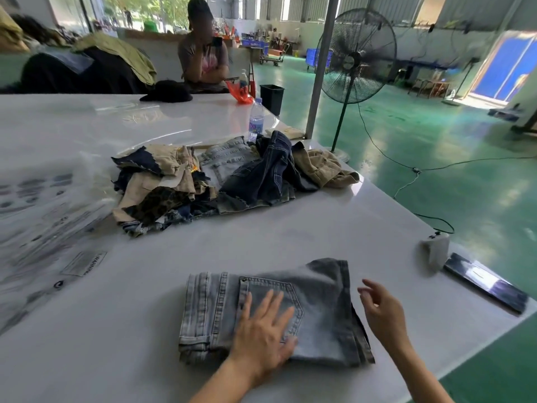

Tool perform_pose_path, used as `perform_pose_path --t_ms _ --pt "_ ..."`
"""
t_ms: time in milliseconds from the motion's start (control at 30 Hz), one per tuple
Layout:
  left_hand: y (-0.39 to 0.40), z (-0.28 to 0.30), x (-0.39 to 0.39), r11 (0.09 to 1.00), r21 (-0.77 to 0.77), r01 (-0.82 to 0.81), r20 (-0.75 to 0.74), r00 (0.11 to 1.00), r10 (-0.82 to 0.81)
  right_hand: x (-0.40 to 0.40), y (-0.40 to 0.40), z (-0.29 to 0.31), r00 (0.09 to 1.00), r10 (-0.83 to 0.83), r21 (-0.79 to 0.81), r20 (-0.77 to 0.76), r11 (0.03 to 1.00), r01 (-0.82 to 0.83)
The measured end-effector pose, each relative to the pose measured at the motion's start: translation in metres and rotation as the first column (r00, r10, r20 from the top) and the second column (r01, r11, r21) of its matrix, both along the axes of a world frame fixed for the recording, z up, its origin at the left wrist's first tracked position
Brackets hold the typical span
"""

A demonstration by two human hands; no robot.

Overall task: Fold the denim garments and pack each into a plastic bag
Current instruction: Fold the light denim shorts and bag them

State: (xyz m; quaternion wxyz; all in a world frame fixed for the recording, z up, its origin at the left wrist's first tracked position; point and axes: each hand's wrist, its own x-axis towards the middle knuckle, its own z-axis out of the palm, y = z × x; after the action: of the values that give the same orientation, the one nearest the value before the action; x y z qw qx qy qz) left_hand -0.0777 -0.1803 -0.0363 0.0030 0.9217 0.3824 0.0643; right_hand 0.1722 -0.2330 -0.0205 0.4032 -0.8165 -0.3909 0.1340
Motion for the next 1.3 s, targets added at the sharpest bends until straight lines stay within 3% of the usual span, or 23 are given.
perform_pose_path --t_ms 100,200,300,367,433,500,633,700,767,833,867,933,967,1000,1133,1200,1233,1267,1300 --pt "-0.003 -0.013 0.01 0.998 -0.055 -0.006 -0.136 0.991 -0.001 0.005 0.044 0.009 0.983 0.016 -0.055 -0.18 0.998 -0.027" --pt "-0.002 -0.023 0.01 1.0 -0.02 -0.006 -0.139 0.99 0.003 0.013 0.08 0.014 0.929 -0.012 -0.099 -0.37 0.995 -0.027" --pt "0.002 -0.031 0.011 0.998 0.062 -0.021 -0.109 0.994 0.027 0.026 0.106 0.021 0.873 0.043 -0.182 -0.487 0.972 -0.149" --pt "0.003 -0.036 0.012 0.996 0.079 -0.041 -0.093 0.995 0.048 0.035 0.12 0.026 0.808 0.085 -0.069 -0.584 0.986 -0.154" --pt "0.004 -0.035 0.012 0.996 0.074 -0.058 -0.097 0.993 0.065 0.036 0.128 0.022 0.748 0.057 0.066 -0.661 0.998 -0.017" --pt "0.003 -0.035 0.014 0.995 0.087 -0.044 -0.12 0.991 0.054 0.033 0.132 0.007 0.781 -0.045 0.06 -0.623 0.993 0.105" --pt "0.006 -0.028 0.015 0.996 0.087 -0.018 -0.148 0.989 0.031 0.029 0.124 -0.017 0.945 -0.1 -0.045 -0.313 0.995 0.09" --pt "0.006 -0.025 0.017 0.997 0.072 -0.012 -0.175 0.984 0.025 0.035 0.115 -0.012 0.977 -0.154 -0.062 -0.145 0.987 0.146" --pt "0.006 -0.021 0.018 0.997 0.072 -0.015 -0.175 0.984 0.028 0.038 0.106 -0.008 0.987 -0.1 -0.187 -0.128 0.979 0.075" --pt "0.005 -0.021 0.018 0.996 0.091 -0.025 -0.171 0.984 0.04 0.031 0.098 -0.009 0.959 0.019 -0.258 -0.284 0.961 -0.096" --pt "0.005 -0.022 0.018 0.995 0.099 -0.022 -0.169 0.985 0.038 0.03 0.098 -0.01 0.916 0.056 -0.192 -0.397 0.971 -0.143" --pt "0.004 -0.023 0.018 0.998 0.07 -0.008 -0.18 0.984 0.02 0.034 0.103 -0.008 0.756 0.089 0.048 -0.649 0.996 -0.076" --pt "0.004 -0.023 0.018 0.998 0.055 -0.003 -0.193 0.981 0.014 0.038 0.108 -0.007 0.671 0.112 0.156 -0.733 0.988 0.006" --pt "0.004 -0.024 0.018 0.999 0.047 -0.008 -0.19 0.982 0.016 0.041 0.113 -0.006 0.644 0.126 0.211 -0.754 0.976 0.056" --pt "0.003 -0.02 0.015 1.0 0.023 -0.012 -0.19 0.982 0.016 0.034 0.116 -0.016 0.836 0.012 0.081 -0.548 0.996 0.038" --pt "0.005 -0.014 0.012 1.0 0.019 -0.016 -0.111 0.994 0.019 0.02 0.117 -0.012 0.989 -0.028 -0.003 -0.144 1.0 0.027" --pt "0.007 -0.009 0.008 0.999 0.043 -0.019 -0.019 1.0 0.02 0.013 0.117 -0.009 0.992 -0.009 -0.004 0.127 1.0 0.01" --pt "0.012 -0.007 0.003 0.995 0.096 -0.033 0.146 0.989 0.018 0.003 0.118 -0.006 0.935 0.028 0.037 0.354 0.998 -0.043" --pt "0.019 -0.004 -0.004 0.988 0.132 -0.086 0.309 0.95 0.042 -0.013 0.118 -0.003 0.869 0.076 0.085 0.488 0.987 -0.135"
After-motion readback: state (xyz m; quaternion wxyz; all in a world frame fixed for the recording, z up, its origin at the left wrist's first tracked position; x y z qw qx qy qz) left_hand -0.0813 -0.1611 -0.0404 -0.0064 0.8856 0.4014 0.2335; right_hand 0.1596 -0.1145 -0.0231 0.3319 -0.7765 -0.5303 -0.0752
